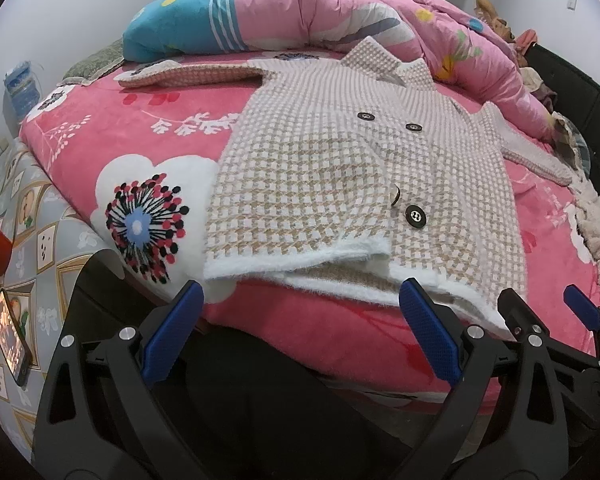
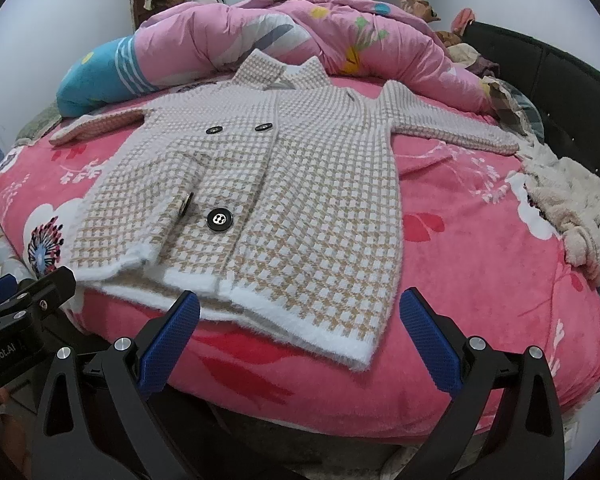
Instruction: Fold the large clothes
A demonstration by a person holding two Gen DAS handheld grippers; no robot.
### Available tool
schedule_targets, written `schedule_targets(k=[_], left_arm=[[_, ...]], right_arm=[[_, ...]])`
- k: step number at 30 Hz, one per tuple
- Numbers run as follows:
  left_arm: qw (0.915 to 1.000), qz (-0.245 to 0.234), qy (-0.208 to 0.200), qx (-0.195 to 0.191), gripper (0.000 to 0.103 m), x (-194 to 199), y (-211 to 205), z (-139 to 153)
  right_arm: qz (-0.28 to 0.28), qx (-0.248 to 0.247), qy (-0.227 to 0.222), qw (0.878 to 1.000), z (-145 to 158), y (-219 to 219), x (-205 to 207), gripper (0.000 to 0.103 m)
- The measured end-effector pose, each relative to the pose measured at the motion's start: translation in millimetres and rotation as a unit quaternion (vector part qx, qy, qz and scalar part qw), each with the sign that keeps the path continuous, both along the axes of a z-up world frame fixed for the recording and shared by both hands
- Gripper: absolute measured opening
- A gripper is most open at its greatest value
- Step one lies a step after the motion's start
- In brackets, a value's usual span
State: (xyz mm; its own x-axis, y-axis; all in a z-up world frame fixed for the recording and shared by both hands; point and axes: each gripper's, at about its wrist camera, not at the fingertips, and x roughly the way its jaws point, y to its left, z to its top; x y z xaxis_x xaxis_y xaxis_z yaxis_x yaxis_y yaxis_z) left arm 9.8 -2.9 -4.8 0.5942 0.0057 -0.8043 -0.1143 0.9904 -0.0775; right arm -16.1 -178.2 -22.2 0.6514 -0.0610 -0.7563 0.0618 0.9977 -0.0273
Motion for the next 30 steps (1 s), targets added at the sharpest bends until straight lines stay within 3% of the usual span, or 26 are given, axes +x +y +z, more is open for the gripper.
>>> schedule_targets(k=[8,15,20,24,30], left_arm=[[0.9997,0.006,0.021,0.008,0.095,16.0,-1.4,-14.7],[0.9986,0.012,0.032,0.040,0.095,57.8,-0.4,-27.6],[0.9981,-0.003,0.034,0.051,0.095,94.3,-5.2,-38.3],[0.9956,-0.011,0.062,0.069,0.095,124.1,-7.9,-65.2],[0.9963,-0.022,0.062,0.055,0.096,130.2,-3.1,-75.6]], right_arm=[[-0.006,0.003,0.006,1.000,-12.8,-13.2,17.0,0.098],[-0.019,-0.004,0.010,1.000,-24.6,-35.8,42.8,0.098],[-0.017,-0.008,0.033,0.999,-41.4,-49.0,72.7,0.098],[-0.009,-0.020,0.055,0.998,-58.1,-51.3,90.8,0.097],[0.021,-0.020,0.083,0.996,-78.9,-52.7,106.5,0.097]])
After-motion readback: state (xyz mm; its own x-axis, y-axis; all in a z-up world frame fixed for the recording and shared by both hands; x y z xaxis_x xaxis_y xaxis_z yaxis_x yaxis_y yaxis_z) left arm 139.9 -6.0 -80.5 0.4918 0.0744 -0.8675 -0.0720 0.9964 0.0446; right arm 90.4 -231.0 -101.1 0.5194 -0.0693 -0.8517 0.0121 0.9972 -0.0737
